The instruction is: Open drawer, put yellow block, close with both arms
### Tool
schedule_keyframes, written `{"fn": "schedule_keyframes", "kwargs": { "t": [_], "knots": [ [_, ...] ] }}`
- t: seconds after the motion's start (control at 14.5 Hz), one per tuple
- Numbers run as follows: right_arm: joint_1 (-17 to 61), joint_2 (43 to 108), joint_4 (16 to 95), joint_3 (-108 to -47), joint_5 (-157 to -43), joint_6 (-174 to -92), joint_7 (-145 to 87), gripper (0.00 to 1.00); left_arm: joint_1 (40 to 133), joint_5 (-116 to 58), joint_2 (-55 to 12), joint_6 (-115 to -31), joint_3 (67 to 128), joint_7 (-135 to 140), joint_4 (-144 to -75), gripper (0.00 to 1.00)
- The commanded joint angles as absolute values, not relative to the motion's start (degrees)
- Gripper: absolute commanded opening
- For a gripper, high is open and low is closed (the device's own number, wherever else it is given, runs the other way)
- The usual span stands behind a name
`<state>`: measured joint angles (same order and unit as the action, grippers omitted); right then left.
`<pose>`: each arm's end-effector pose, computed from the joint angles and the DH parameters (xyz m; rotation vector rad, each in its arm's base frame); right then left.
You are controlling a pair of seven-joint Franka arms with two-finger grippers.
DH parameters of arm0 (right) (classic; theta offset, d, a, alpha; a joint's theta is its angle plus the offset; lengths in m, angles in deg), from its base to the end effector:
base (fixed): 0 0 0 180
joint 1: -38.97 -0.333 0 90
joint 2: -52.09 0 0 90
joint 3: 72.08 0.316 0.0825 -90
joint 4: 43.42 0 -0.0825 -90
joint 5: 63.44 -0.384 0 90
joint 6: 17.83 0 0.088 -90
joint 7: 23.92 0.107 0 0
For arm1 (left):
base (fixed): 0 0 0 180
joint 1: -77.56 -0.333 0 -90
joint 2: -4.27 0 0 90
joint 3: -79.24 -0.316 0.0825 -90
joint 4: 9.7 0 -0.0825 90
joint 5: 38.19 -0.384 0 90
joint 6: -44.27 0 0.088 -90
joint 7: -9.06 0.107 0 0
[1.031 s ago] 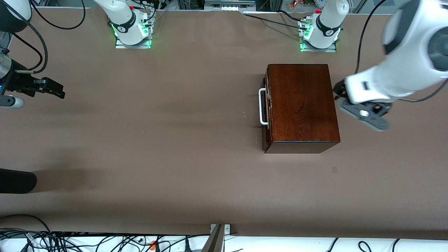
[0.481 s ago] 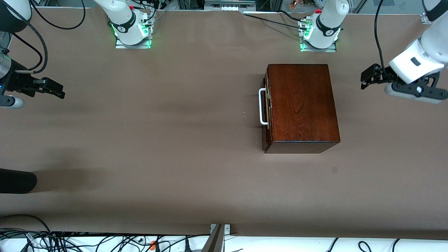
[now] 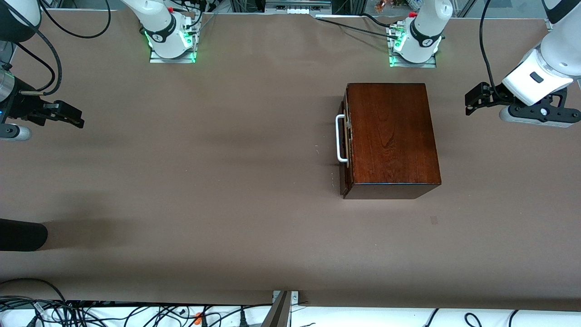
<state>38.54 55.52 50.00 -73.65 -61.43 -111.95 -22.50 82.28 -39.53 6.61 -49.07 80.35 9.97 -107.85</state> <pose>0.5750 -0.0145 0.5686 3.1034 -0.0641 -0.0738 0.5406 -0.0530 0.5846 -3.1094 0.1860 0.0655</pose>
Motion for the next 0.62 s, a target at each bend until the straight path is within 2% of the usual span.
{"fn": "schedule_keyframes", "kwargs": {
  "t": [0.0, 0.55],
  "knots": [
    [38.18, 55.17, 49.92, -74.10, -62.21, -112.13, -22.95, 1.00, 82.66, -38.63, 6.82, -49.16, 79.51, 9.77, -108.06, 1.00],
    [38.18, 55.26, 49.92, -74.10, -62.30, -112.22, -22.95, 1.00, 82.48, -39.24, 5.77, -46.52, 80.12, 10.03, -106.91, 1.00]
  ]
}}
